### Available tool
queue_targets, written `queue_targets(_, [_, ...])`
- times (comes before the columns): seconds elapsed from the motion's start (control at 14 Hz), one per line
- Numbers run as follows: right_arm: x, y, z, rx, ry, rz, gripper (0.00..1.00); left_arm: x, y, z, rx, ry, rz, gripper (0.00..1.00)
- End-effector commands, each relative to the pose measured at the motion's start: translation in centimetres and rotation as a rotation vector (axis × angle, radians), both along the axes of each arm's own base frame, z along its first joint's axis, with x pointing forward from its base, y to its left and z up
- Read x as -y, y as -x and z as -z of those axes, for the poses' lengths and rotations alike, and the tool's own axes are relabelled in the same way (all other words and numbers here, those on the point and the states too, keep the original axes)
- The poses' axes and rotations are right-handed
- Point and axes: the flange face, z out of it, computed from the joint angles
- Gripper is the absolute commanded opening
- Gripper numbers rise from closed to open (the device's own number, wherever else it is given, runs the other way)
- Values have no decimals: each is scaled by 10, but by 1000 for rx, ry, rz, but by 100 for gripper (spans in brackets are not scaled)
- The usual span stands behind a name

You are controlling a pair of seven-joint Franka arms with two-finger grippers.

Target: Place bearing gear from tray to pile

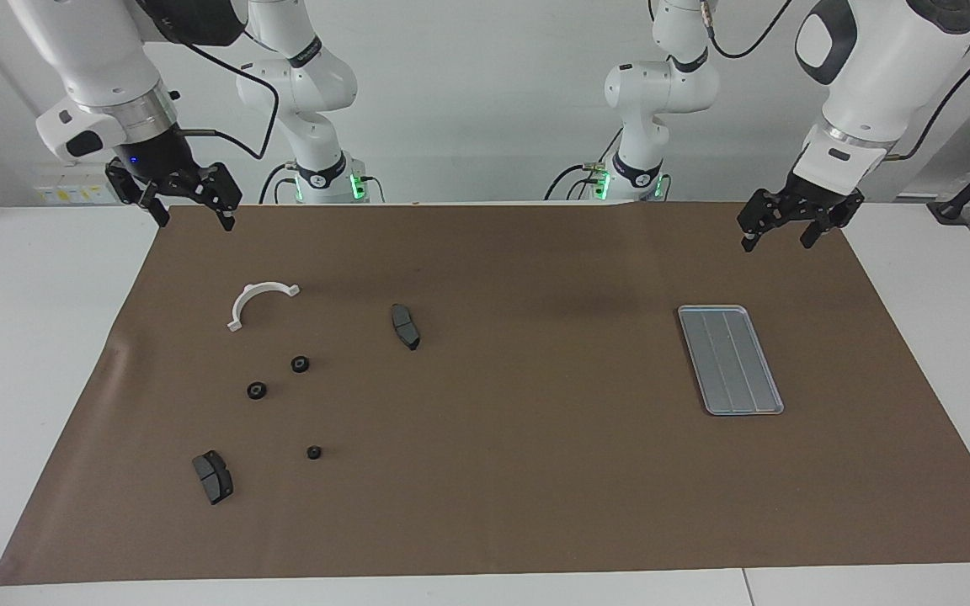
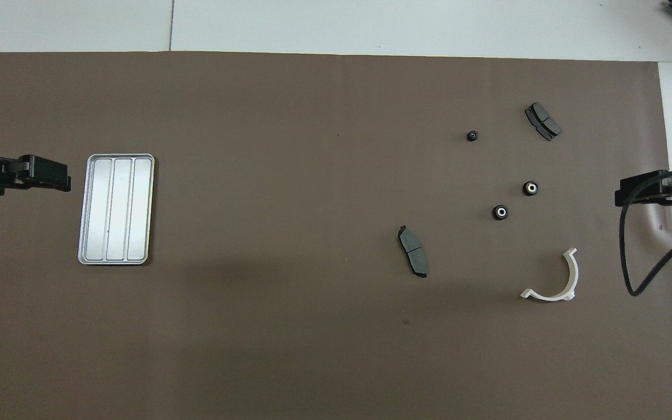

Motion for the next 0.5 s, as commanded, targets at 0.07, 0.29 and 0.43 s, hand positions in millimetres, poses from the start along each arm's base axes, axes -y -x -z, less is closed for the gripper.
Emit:
queue_targets(0.07, [1,2,-3,-4,1,20,100,-2,10,-2,9,-19,-2,100])
queue_targets(0.29, [-6,2,-3,-4,6,9,100,-2,10,-2,8,-19,-2,100])
queue_targets(0.43, [-6,3,-3,-5,6,9,100,-2,10,-2,8,-19,-2,100])
